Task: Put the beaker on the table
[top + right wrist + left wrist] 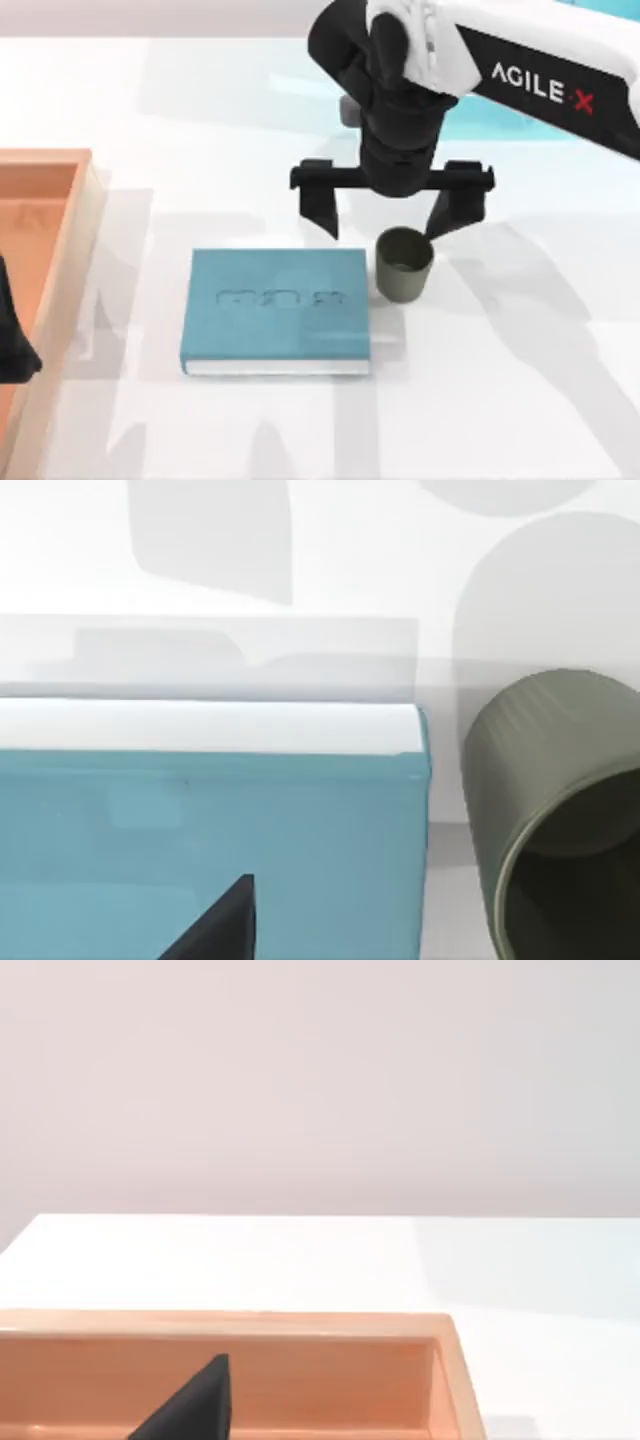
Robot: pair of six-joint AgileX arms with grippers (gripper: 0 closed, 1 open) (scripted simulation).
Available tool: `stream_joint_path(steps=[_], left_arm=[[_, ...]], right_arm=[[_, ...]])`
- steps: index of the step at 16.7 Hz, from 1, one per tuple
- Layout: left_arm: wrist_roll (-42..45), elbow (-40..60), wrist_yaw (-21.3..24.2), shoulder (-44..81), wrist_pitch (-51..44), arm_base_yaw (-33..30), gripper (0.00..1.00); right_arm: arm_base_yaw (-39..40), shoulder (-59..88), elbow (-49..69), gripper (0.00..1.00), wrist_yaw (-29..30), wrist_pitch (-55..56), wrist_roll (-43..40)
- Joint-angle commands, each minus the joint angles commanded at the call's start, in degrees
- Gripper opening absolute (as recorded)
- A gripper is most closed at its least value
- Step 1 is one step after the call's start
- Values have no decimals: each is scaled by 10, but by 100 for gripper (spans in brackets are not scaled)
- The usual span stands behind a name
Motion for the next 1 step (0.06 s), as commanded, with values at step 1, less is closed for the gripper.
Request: stream_joint_path(steps=[1], left_arm=[[0,0,0,0,0,0,100]], right_arm=[[0,0,0,100,0,0,0]])
